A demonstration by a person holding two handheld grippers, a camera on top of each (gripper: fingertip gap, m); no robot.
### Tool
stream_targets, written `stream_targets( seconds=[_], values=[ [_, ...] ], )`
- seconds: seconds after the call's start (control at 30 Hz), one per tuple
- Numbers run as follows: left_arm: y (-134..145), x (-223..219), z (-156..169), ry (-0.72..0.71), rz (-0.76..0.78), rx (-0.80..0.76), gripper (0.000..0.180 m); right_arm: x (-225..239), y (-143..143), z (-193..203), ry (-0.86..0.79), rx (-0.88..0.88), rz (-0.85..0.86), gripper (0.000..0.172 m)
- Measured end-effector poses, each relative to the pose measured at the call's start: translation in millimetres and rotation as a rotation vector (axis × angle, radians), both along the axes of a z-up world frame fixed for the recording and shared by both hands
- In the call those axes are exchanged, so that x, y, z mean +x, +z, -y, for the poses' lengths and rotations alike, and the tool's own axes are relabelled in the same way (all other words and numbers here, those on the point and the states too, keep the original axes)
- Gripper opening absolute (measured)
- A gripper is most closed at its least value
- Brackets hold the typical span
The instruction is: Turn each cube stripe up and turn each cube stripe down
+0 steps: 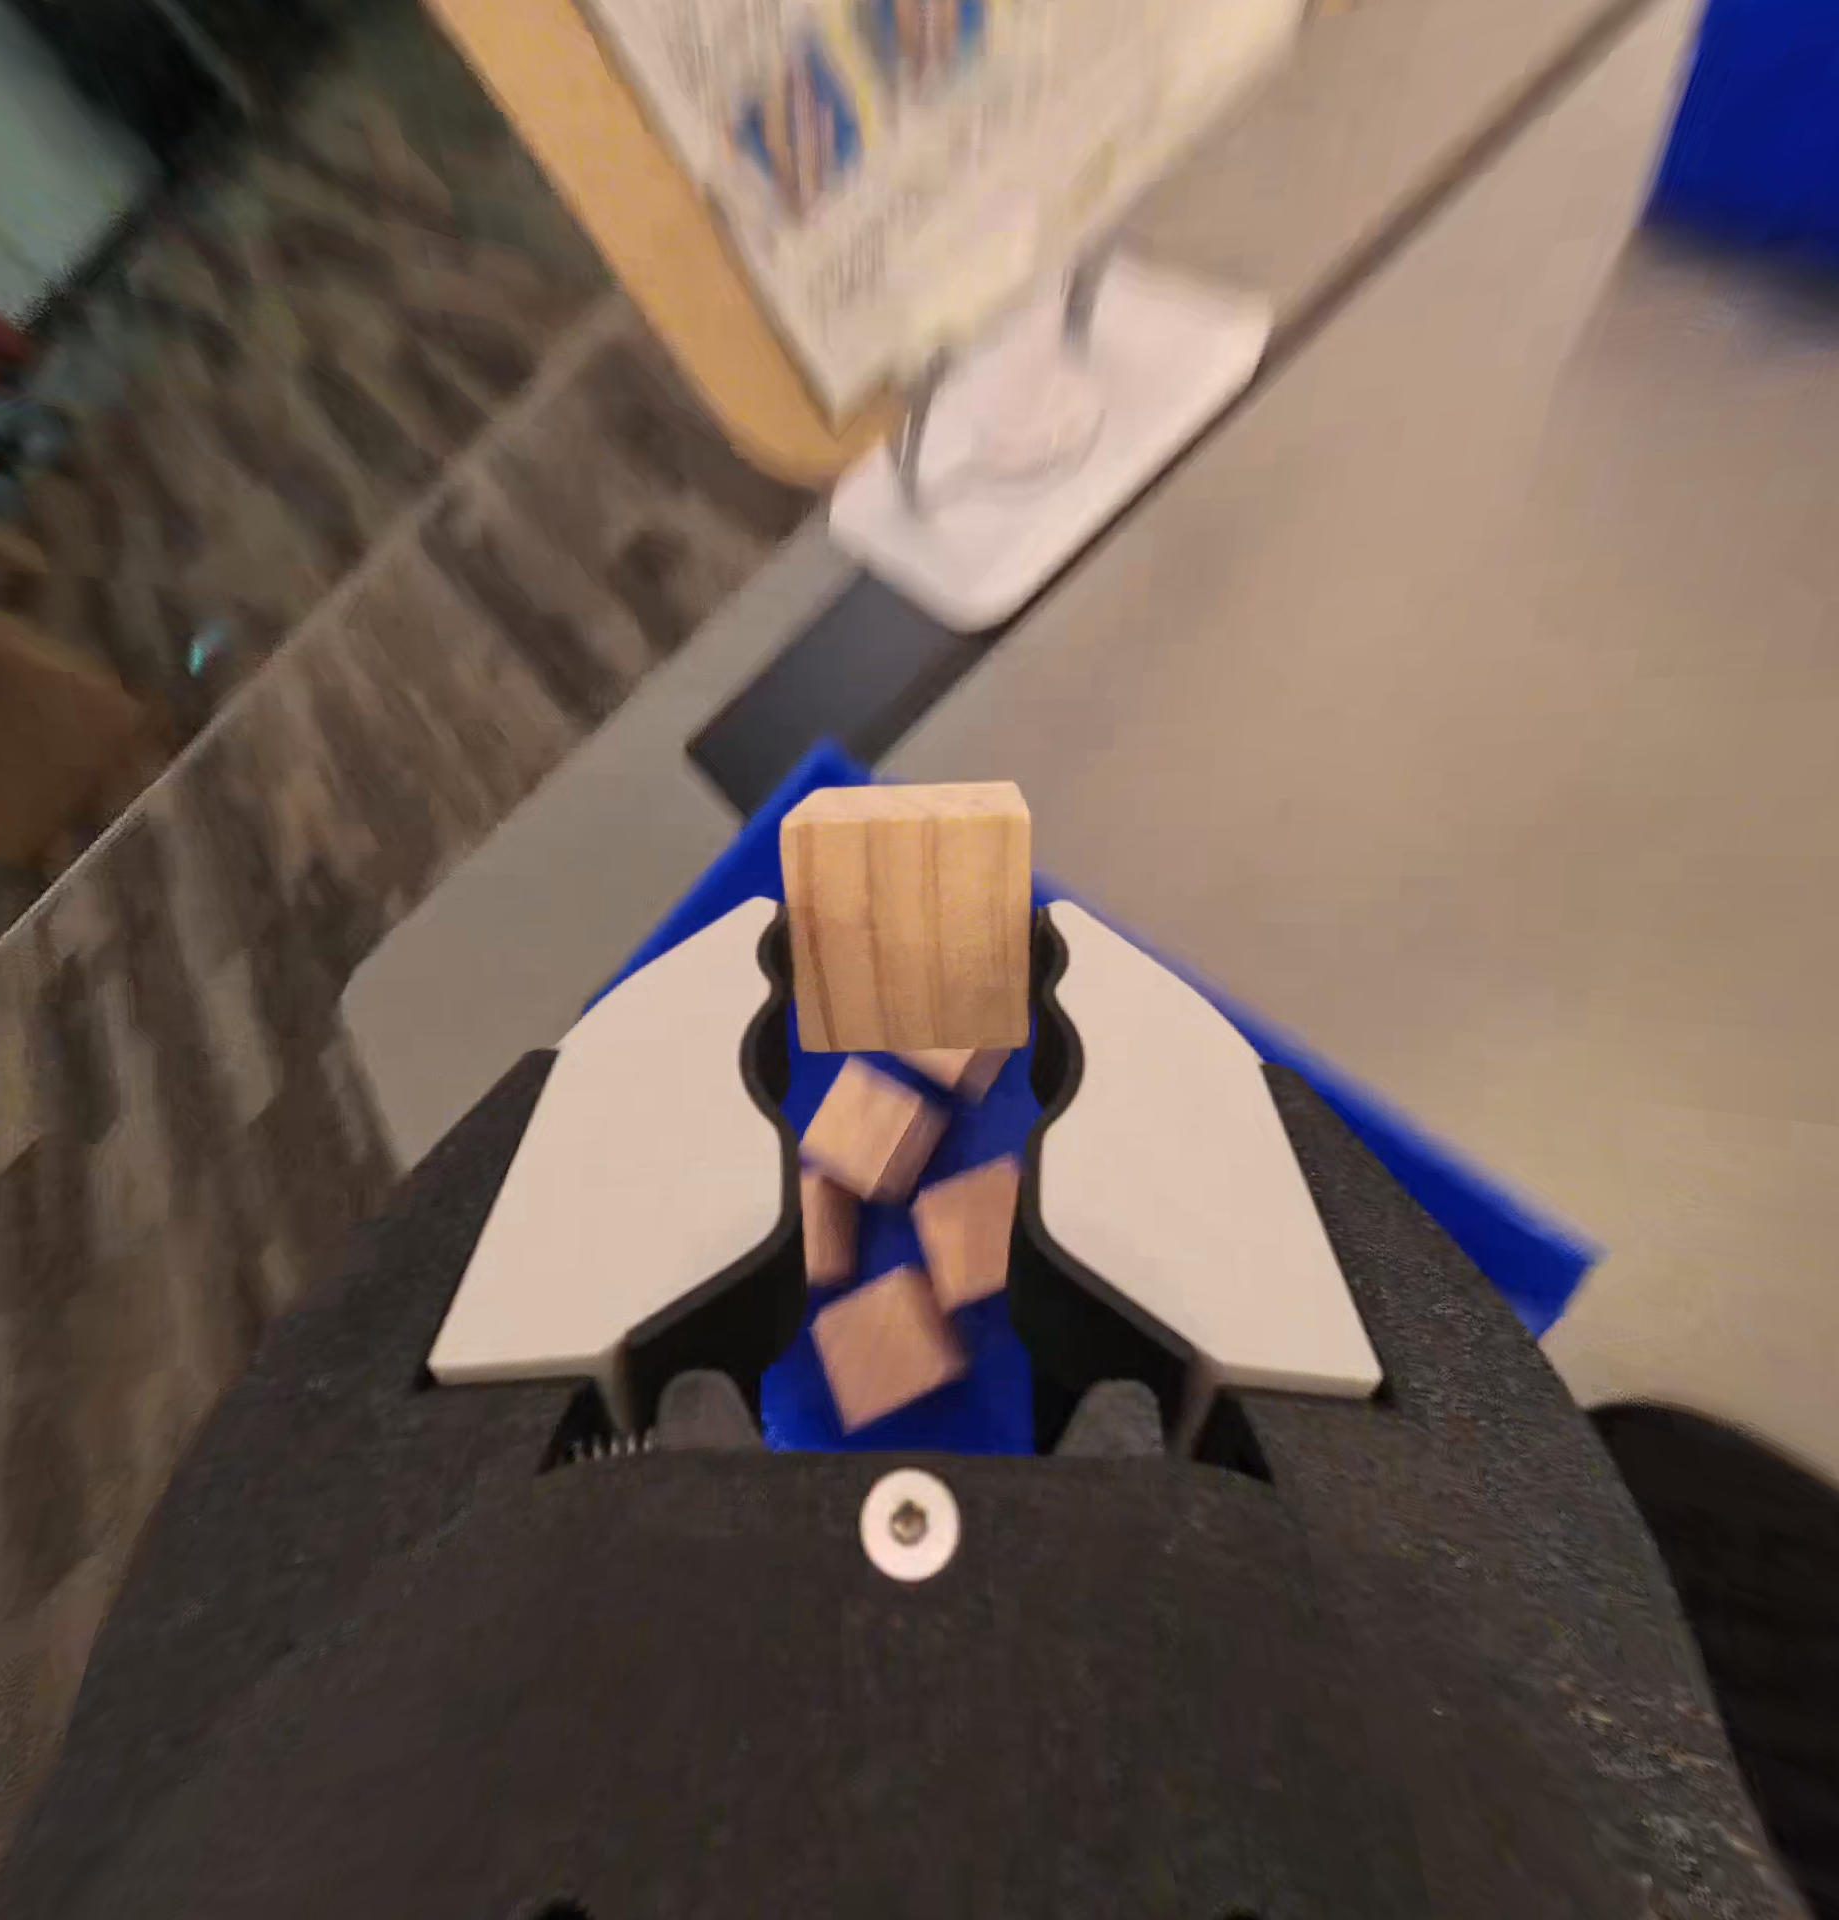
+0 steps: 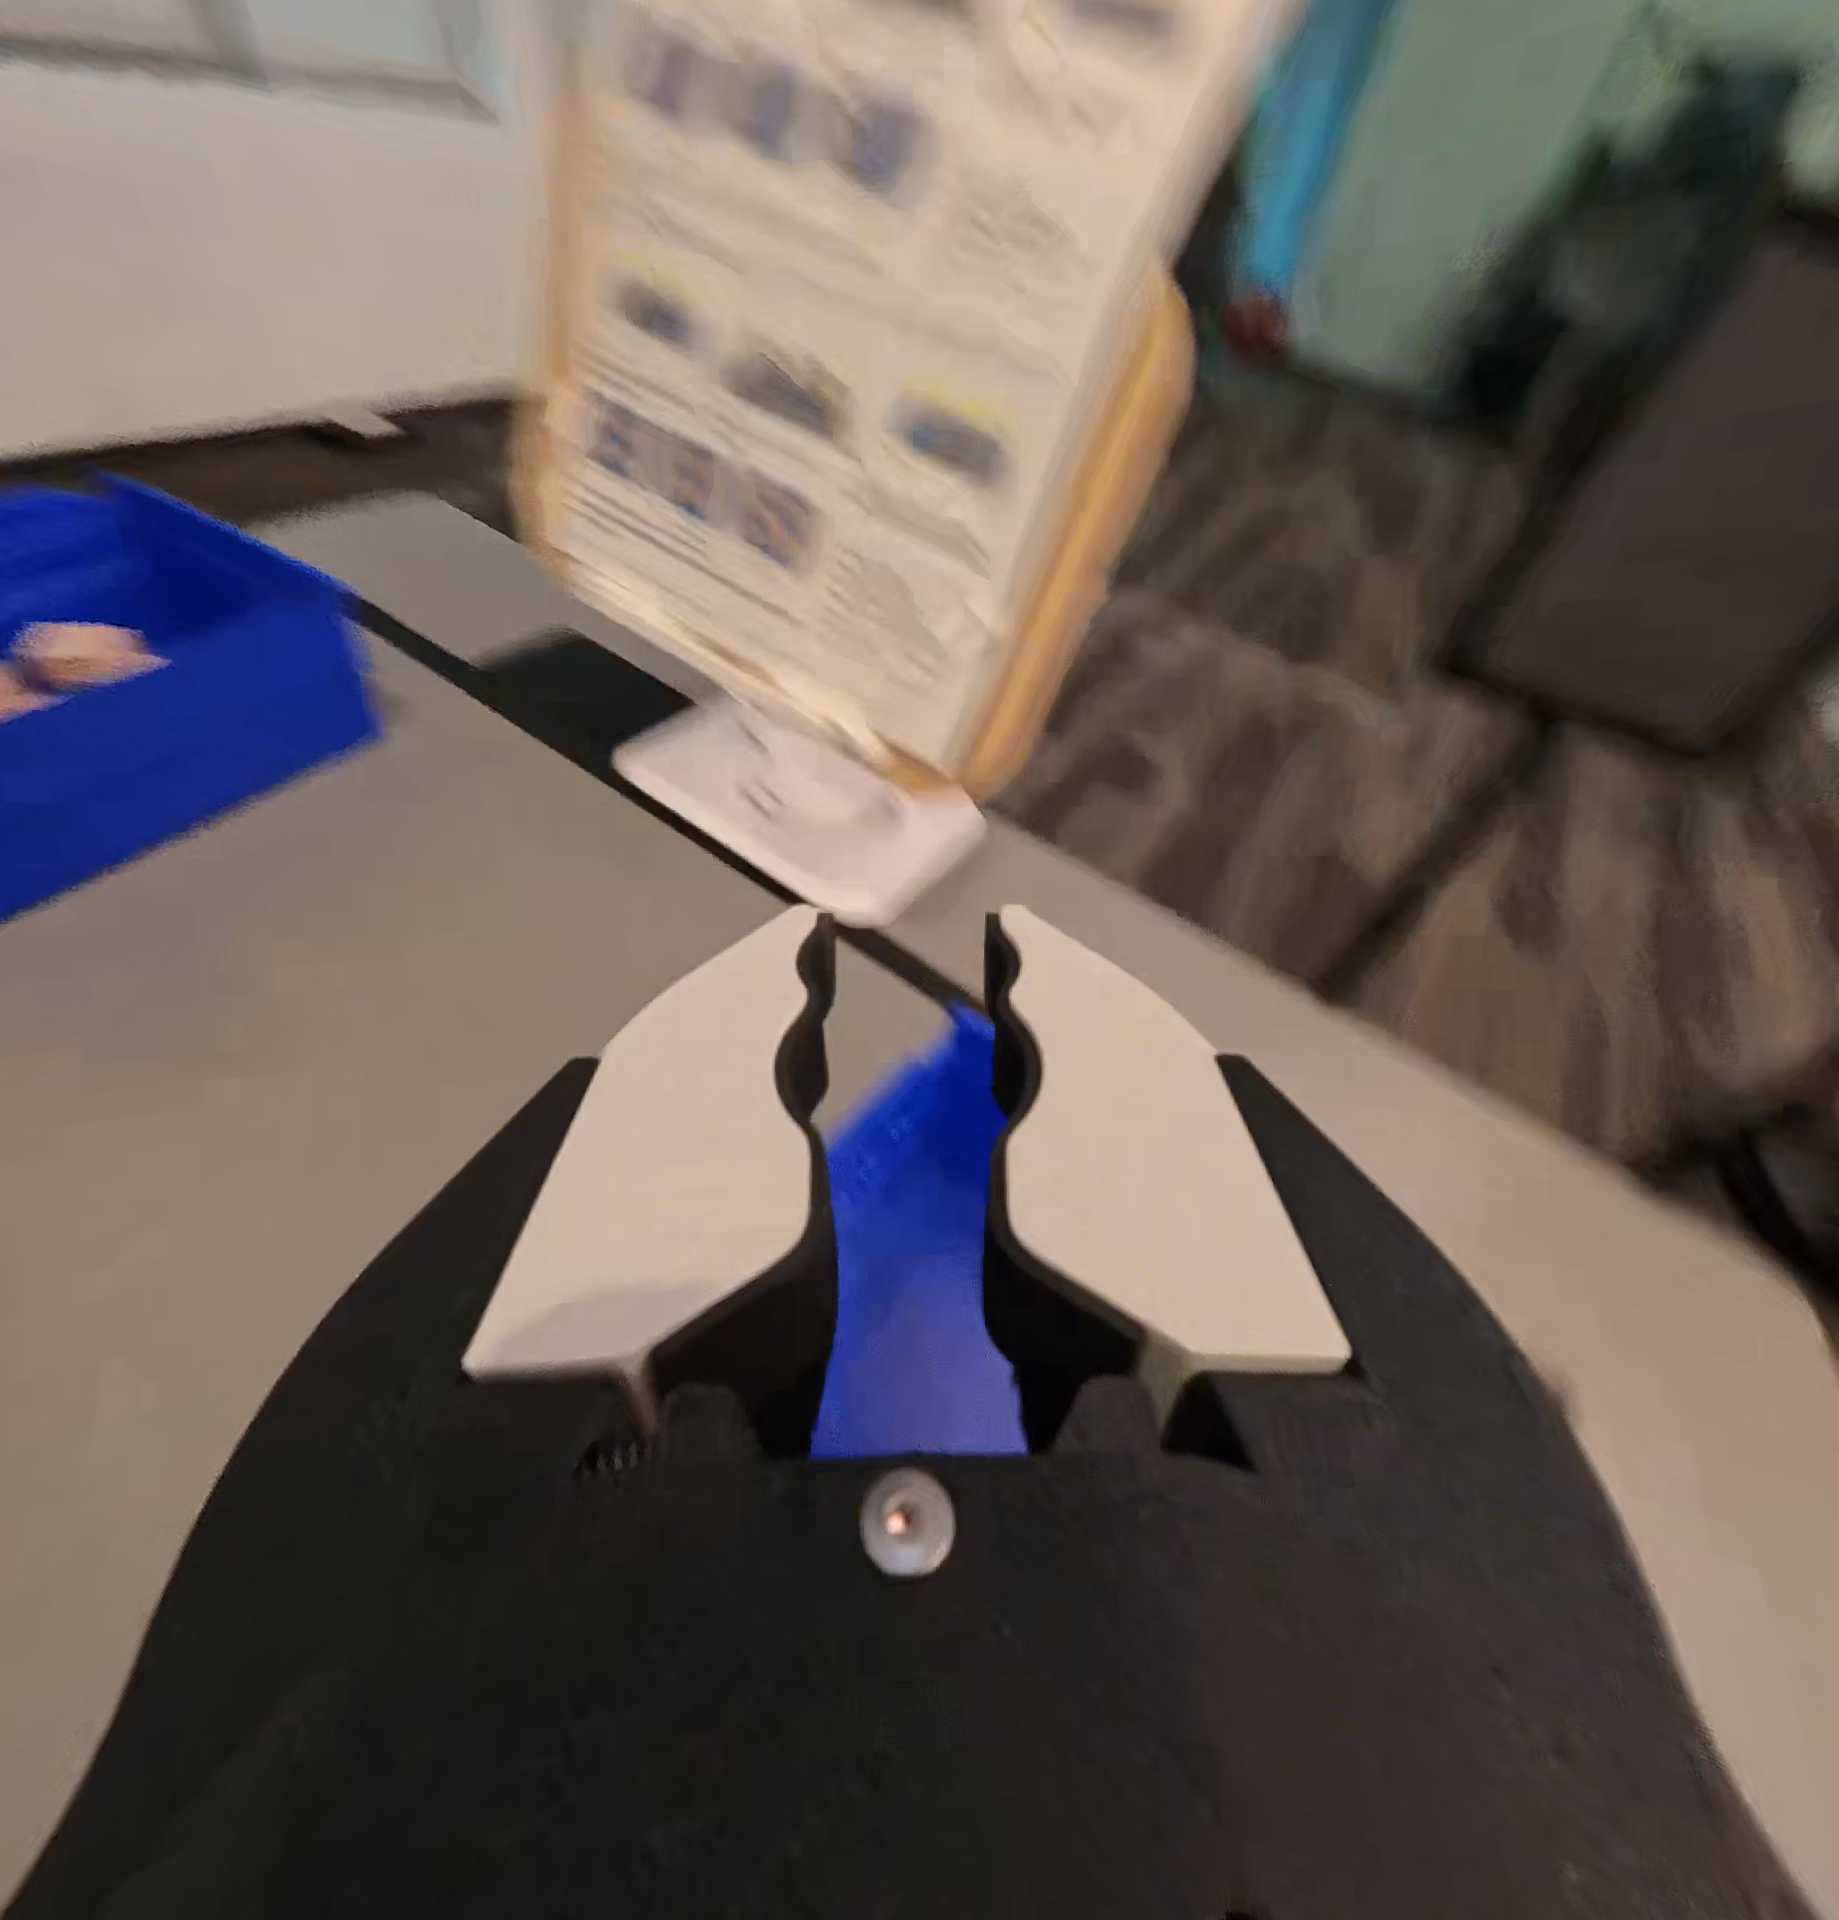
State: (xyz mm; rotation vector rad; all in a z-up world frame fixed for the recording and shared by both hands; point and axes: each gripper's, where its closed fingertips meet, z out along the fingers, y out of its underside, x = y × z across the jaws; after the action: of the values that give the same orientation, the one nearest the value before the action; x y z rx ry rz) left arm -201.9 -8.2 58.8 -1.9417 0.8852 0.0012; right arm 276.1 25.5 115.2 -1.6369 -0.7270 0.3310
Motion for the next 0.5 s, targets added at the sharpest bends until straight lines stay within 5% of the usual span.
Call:
stream_targets(
  seconds=[0.03,0.2,0.3,0.5],
  values=[
    [21,17,6,-0.058,0.121,0.043,0.044,-28,13,12,0.104,0.104,-0.018,0.029],
    [95,116,59,-0.5,0.756,-0.046,0.043,-151,21,78,0.411,0.557,0.053,0.045],
    [91,161,81,-0.667,0.839,-0.202,0.043,-204,3,100,0.429,0.683,0.186,0.067],
    [70,223,107,-0.83,0.875,-0.423,0.043,-237,4,137,0.432,0.842,0.156,0.066]
  ],
)
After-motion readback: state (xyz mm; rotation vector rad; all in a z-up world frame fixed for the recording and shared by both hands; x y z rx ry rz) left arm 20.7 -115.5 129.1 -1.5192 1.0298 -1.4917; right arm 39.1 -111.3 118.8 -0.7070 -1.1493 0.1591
